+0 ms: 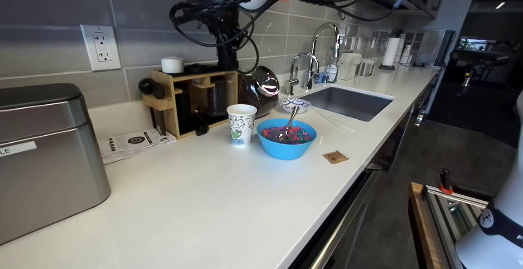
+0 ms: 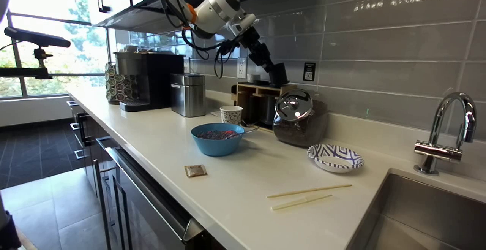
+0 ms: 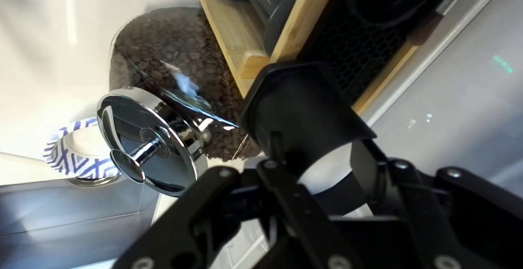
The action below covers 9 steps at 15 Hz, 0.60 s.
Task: Put the black object on the wooden rack
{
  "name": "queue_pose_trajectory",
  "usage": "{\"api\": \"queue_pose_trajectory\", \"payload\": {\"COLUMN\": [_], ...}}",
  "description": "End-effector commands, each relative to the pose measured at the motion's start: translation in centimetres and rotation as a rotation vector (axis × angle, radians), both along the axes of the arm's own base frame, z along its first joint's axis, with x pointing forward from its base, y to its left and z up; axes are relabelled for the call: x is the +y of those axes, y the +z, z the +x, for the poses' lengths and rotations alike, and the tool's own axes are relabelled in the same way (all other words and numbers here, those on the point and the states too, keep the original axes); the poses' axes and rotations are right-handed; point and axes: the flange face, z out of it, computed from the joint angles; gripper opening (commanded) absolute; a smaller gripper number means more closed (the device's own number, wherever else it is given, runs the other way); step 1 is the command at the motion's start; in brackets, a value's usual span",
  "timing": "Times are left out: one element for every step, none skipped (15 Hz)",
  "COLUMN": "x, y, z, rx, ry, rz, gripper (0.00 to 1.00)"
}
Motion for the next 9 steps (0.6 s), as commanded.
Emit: {"api": "queue_pose_trajectory", "payload": {"x": [0.09, 0.15, 0.18, 0.21, 0.19, 0.15, 0.12, 0.09, 0.08], "y": [-0.14, -0.19, -0.21, -0.26, -0.33, -0.39, -0.43, -0.44, -0.48], "z": [0.7, 0.74, 0.77, 0.81, 0.83, 0.84, 0.84, 0.84, 0.83], "rx": [-0.026, -0.027, -0.029, -0.03, -0.029, -0.027, -0.026, -0.026, -0.024], "ry": [0.02, 0.024, 0.028, 0.031, 0.033, 0.035, 0.036, 0.038, 0.04], "rz": [0.002, 0.002, 0.002, 0.002, 0.001, -0.001, -0.001, -0.003, -0.002], "gripper": [0.31, 0.31, 0.24, 0.23, 0.1, 0.0, 0.0, 0.0, 0.0]}}
